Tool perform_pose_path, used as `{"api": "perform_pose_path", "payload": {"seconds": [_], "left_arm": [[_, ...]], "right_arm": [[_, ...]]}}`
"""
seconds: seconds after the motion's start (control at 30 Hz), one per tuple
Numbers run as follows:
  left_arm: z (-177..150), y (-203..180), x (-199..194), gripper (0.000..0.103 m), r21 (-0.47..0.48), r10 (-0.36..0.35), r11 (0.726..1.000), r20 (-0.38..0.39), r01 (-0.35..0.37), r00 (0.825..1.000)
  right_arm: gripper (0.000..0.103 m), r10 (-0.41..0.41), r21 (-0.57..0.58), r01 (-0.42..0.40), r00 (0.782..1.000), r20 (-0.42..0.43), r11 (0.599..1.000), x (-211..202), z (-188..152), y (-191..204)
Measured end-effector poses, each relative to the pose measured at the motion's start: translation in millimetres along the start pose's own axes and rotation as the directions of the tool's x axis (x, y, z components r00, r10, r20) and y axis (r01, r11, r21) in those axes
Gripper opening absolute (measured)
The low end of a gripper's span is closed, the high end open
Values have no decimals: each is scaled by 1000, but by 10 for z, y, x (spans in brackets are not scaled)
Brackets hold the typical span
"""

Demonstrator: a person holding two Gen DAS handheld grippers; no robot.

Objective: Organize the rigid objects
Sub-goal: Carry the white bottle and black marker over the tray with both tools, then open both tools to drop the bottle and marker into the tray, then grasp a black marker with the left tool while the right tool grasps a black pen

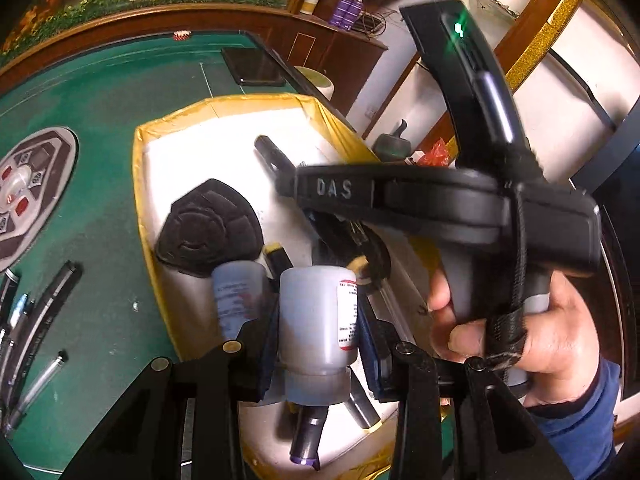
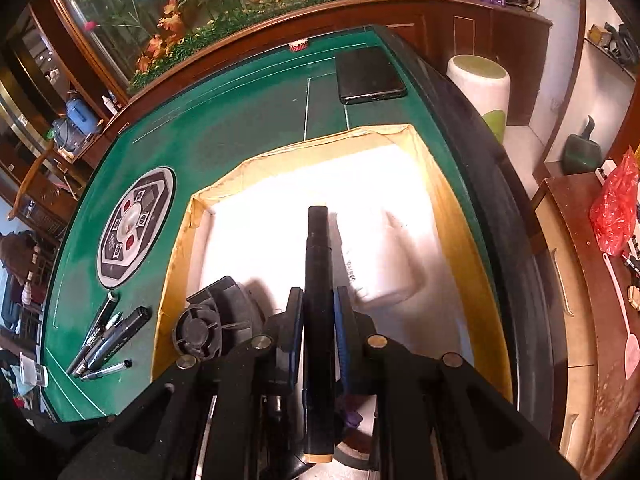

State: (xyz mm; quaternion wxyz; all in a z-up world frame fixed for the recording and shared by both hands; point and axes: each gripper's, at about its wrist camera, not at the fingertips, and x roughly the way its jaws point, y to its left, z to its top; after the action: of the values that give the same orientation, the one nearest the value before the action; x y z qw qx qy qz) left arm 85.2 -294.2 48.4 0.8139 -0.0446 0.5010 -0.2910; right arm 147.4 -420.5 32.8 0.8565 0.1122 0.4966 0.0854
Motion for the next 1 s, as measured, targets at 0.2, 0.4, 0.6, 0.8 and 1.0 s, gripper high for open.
{"api": "perform_pose_path", "payload": {"seconds": [0.2,0.4,0.6,0.8,1.0], "left_arm": [[-25,38,-1,37,-17,-11,1000,6,11,1000],[-79,36,-163,39,-2,-41,999,16,41,999],[-224,77,-402,39,22,-70,997,36,69,997],[-458,243,-675,39,34,-57,998,74,55,996],[-713,539,-1028,39,50,9,999,136,-16,991]], "right_arm": [[15,10,-4,-10,1000,9,1000,-61,14,0],[15,32,1,-32,998,58,999,-297,-79,22],[27,124,11,-128,977,174,992,-783,-403,157],[31,204,-3,-208,955,216,978,-955,-707,396],[31,254,-42,-250,947,198,967,-941,-865,748]]}}
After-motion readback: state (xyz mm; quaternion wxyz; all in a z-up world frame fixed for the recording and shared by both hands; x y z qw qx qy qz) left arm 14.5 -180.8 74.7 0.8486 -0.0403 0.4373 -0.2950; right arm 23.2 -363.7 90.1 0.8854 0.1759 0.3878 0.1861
